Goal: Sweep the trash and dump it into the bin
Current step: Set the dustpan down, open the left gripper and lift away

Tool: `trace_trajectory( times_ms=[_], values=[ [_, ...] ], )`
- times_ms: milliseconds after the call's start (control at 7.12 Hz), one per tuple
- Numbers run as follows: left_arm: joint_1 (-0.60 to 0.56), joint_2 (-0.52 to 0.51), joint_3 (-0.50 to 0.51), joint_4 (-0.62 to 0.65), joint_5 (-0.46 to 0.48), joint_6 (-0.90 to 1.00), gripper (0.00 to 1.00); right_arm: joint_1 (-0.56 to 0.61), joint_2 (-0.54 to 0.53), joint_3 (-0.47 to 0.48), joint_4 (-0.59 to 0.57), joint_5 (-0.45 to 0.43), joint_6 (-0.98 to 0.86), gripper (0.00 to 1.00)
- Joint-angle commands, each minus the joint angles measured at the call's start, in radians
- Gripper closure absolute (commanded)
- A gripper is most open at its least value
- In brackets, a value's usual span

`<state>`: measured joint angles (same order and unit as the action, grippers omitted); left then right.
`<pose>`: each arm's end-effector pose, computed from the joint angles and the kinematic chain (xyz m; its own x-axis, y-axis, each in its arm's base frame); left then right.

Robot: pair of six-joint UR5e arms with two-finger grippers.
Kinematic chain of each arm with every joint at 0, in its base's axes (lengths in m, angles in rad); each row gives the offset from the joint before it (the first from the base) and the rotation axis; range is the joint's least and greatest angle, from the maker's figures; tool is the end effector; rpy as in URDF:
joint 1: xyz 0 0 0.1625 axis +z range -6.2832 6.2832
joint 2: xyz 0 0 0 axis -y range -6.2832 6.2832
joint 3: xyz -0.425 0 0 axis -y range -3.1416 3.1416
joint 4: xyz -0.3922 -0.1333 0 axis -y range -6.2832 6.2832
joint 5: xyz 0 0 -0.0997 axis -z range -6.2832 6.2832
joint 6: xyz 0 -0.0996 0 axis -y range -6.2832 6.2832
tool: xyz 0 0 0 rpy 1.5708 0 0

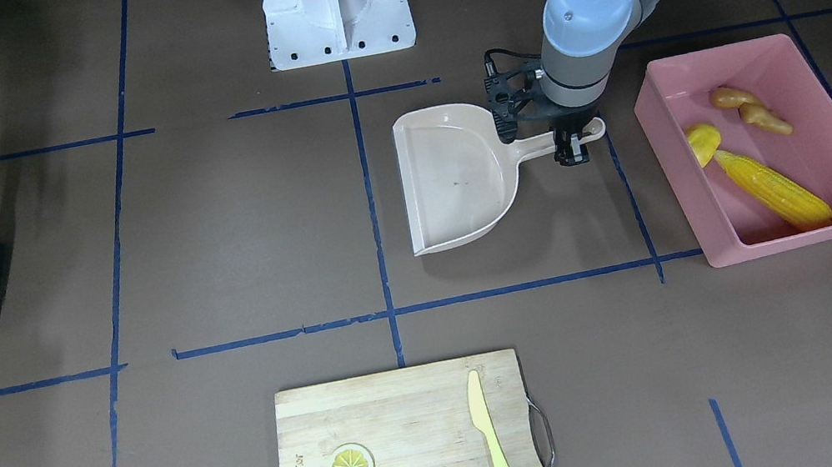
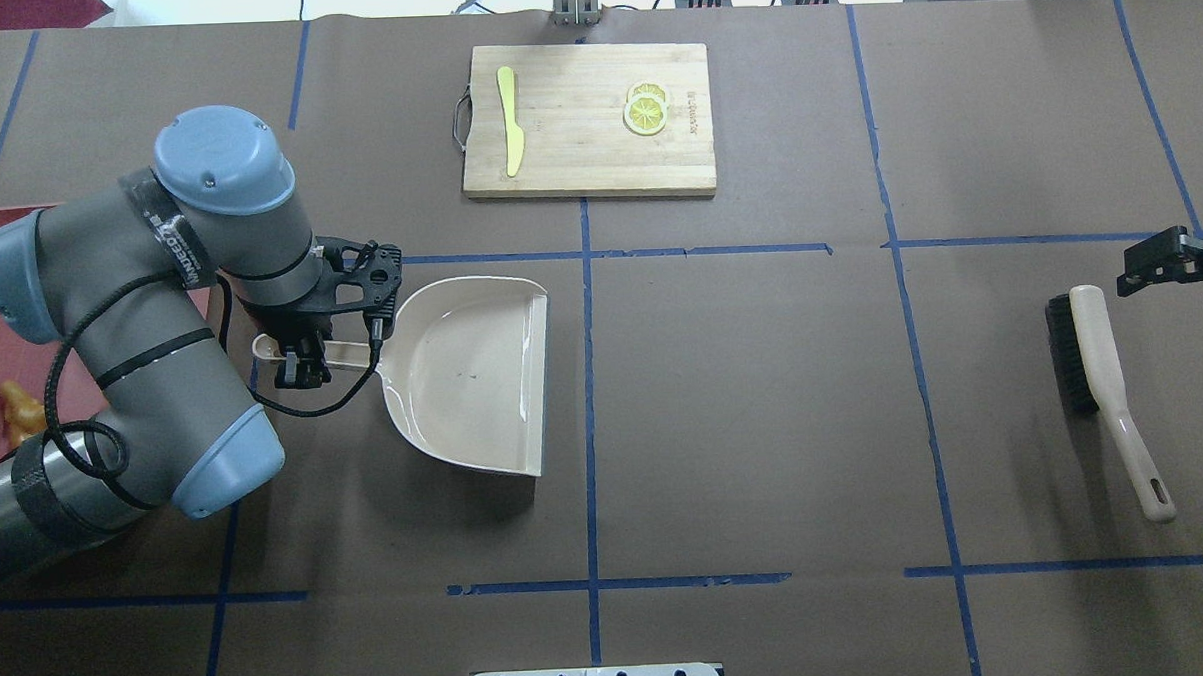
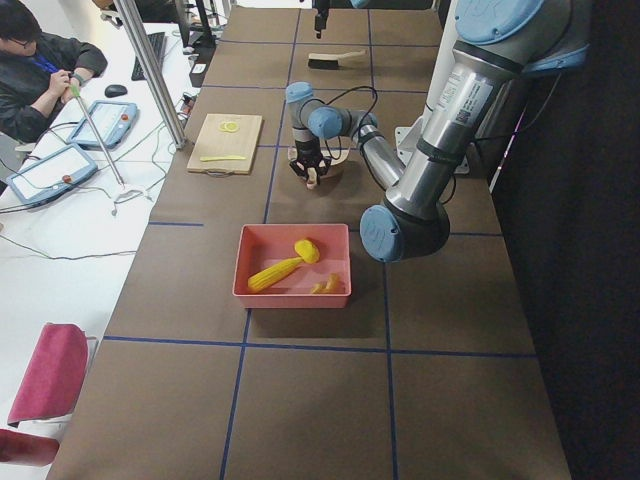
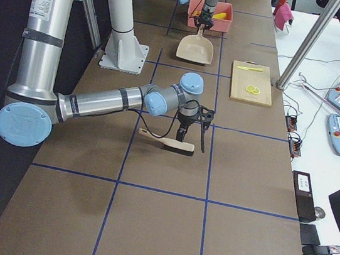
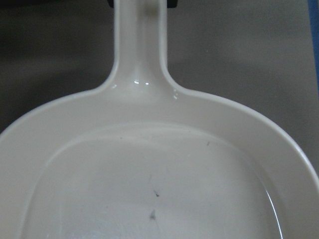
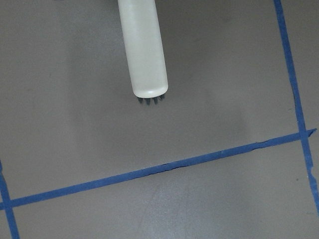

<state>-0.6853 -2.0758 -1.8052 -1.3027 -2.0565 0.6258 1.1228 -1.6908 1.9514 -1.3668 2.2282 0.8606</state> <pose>0.4284 -0.4623 0.3034 -0.0834 0.9940 -0.0712 -0.7908 -0.0226 0.6116 -0.1307 -0.4393 0.5092 0.6815 0.2265 0.6959 -0.1986 0.9725 -0.1221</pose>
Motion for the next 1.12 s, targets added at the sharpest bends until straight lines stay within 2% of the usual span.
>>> trace_trajectory(
  times_ms=[0,281,421,562,702,983],
  values=[
    [0.029,0.000,0.013,-0.030,0.044,-0.011,0.94,0.000,-0.001,-0.005,0.000,-0.002,0.000,0.00],
    [0.030,-0.003,0.043,-0.070,0.045,-0.012,0.94,0.000,-0.001,-0.005,0.000,-0.002,0.000,0.00],
    [0.030,-0.004,0.043,-0.069,0.044,-0.014,0.91,0.000,-0.001,-0.003,0.000,-0.002,0.000,0.00],
    [0.030,-0.006,0.041,-0.067,0.041,-0.021,0.84,0.000,-0.001,-0.003,0.000,-0.001,0.000,0.00],
    [0.032,-0.009,0.040,-0.067,0.038,-0.026,0.62,0.000,0.000,-0.003,0.000,-0.001,0.000,0.00],
    [0.032,-0.006,0.030,-0.055,0.039,-0.035,0.02,0.000,0.000,-0.003,0.000,-0.002,0.000,0.00]
  ],
)
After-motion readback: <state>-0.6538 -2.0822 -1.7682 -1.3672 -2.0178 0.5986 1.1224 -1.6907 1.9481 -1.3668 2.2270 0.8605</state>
